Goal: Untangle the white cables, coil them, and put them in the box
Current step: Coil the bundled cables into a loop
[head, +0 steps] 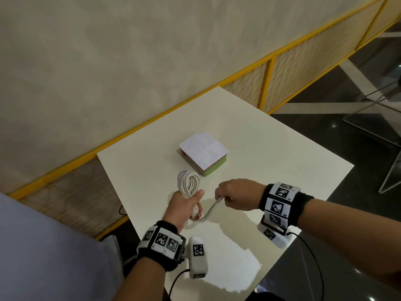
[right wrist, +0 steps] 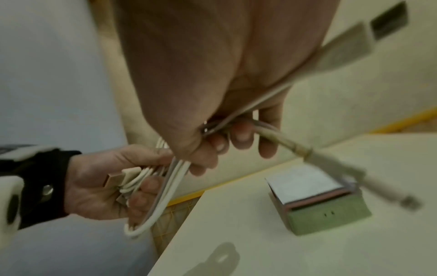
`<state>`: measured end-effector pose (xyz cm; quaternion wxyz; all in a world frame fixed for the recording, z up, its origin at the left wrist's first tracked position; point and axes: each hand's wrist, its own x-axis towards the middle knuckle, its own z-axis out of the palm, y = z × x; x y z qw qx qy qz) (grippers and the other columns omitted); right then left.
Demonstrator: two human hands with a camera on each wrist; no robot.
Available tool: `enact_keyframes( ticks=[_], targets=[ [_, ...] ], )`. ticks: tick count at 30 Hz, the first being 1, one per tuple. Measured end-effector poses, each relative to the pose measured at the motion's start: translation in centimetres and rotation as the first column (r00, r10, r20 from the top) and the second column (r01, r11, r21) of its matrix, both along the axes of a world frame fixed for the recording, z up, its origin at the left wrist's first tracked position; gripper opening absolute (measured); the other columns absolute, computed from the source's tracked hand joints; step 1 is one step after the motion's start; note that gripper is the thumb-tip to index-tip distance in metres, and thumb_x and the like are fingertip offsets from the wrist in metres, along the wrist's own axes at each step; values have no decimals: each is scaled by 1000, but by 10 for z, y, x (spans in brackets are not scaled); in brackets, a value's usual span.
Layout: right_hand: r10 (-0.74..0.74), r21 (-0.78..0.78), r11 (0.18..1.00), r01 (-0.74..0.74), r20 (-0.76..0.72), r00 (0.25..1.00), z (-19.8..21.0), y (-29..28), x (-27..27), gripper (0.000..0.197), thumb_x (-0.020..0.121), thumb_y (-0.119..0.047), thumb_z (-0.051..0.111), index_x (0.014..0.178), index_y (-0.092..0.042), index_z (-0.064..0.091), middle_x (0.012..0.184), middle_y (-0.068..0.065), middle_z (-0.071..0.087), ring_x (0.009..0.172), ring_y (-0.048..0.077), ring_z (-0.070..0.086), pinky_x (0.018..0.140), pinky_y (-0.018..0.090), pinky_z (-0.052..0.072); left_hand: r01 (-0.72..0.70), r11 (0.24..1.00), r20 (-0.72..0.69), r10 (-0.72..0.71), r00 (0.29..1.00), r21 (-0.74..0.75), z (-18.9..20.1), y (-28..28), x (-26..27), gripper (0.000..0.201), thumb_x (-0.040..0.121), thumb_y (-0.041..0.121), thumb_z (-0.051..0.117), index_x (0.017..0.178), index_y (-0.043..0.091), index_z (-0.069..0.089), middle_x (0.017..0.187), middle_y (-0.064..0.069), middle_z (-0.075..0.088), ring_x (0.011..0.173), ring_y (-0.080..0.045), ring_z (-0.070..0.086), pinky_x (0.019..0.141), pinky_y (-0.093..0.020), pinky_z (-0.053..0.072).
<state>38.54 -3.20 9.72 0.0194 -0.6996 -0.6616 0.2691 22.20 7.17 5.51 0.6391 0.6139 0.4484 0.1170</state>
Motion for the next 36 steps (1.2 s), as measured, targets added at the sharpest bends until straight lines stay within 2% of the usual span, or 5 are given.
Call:
enact_keyframes(
  ticks=[5,10,16,23,36],
  targets=[
    [-63,252,966,52,36,997,5,9,-9,21,87,-14,46,105,-12,55,104,7,63,86,32,60,69,37,46,69,997,-59,-67,996,40,-7,-10,4,35,81,47,67,66,16,62,58,-3,62,48,-13,52,52,-22,38],
    [-162,384,899,210,-152,975,2,14,-10,21,77,-16,62,96,-9,55,82,0,56,72,23,51,65,32,42,155,981,-59,-149,987,113,-7,-19,5,27,77,34,75,62,20,57,52,9,54,46,-5,47,48,-17,37],
    [-278,324,864,385,-330,902,4,21,-14,33,71,-9,65,102,-12,55,70,-13,42,58,3,41,54,18,31,166,985,12,-167,986,46,-5,-32,11,21,69,21,84,70,19,63,54,12,59,49,-3,53,50,-14,42],
    [-349,49,891,452,-564,749,6,27,-19,49,85,-2,51,132,-13,45,128,6,53,105,11,48,85,15,38,135,991,54,-136,989,22,6,-34,18,23,70,15,83,76,4,64,69,-28,64,44,-19,54,44,-21,40],
    [-307,29,860,510,-769,561,2,35,-34,35,81,8,42,104,-17,51,93,-3,58,88,13,56,80,21,47,80,996,40,-81,996,30,9,-26,18,15,67,7,75,77,12,65,60,-6,62,48,-13,55,43,-22,43]
  ],
)
